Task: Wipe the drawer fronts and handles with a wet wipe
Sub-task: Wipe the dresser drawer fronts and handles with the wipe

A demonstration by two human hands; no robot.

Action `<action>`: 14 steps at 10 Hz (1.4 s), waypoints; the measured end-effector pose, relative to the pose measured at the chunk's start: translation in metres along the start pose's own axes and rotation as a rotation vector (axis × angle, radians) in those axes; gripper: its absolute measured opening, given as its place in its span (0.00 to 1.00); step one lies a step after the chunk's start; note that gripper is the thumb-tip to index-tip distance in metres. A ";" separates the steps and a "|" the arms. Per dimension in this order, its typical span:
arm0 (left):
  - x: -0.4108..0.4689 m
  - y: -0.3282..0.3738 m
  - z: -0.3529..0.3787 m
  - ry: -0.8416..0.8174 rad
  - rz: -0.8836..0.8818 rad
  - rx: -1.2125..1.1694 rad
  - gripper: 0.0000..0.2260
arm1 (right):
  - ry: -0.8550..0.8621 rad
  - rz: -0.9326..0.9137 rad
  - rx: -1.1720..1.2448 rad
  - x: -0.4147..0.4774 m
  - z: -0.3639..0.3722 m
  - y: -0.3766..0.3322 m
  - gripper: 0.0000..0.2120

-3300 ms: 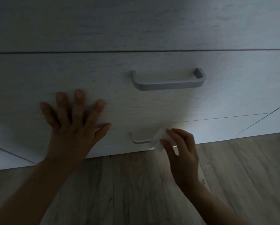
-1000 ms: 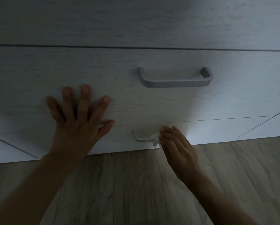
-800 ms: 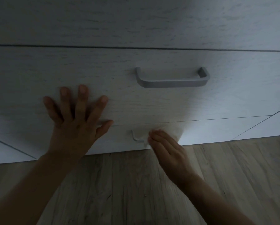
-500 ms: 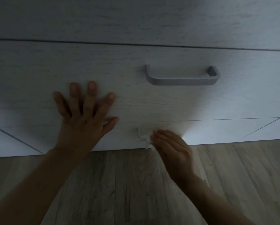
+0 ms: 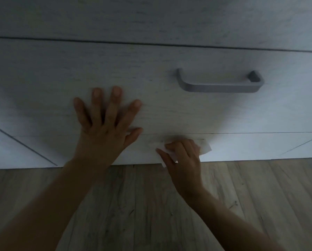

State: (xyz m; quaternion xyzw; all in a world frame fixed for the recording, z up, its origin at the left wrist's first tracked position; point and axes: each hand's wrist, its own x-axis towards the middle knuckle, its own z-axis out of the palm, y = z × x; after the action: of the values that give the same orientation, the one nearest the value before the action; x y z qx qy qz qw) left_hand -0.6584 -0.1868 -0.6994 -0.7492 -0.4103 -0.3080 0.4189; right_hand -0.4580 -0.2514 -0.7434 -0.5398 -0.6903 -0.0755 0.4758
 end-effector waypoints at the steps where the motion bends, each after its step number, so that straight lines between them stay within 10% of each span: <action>1: 0.000 0.000 0.000 0.003 0.000 0.005 0.38 | -0.024 -0.008 0.012 -0.004 -0.011 0.010 0.12; 14: 0.002 0.001 0.001 0.011 -0.004 0.003 0.38 | -0.041 -0.029 -0.061 -0.005 -0.051 0.034 0.10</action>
State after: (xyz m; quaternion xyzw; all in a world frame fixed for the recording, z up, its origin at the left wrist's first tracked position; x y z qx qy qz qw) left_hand -0.6571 -0.1854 -0.6988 -0.7461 -0.4101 -0.3122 0.4216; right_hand -0.4008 -0.2722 -0.7332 -0.5454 -0.7052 -0.0923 0.4435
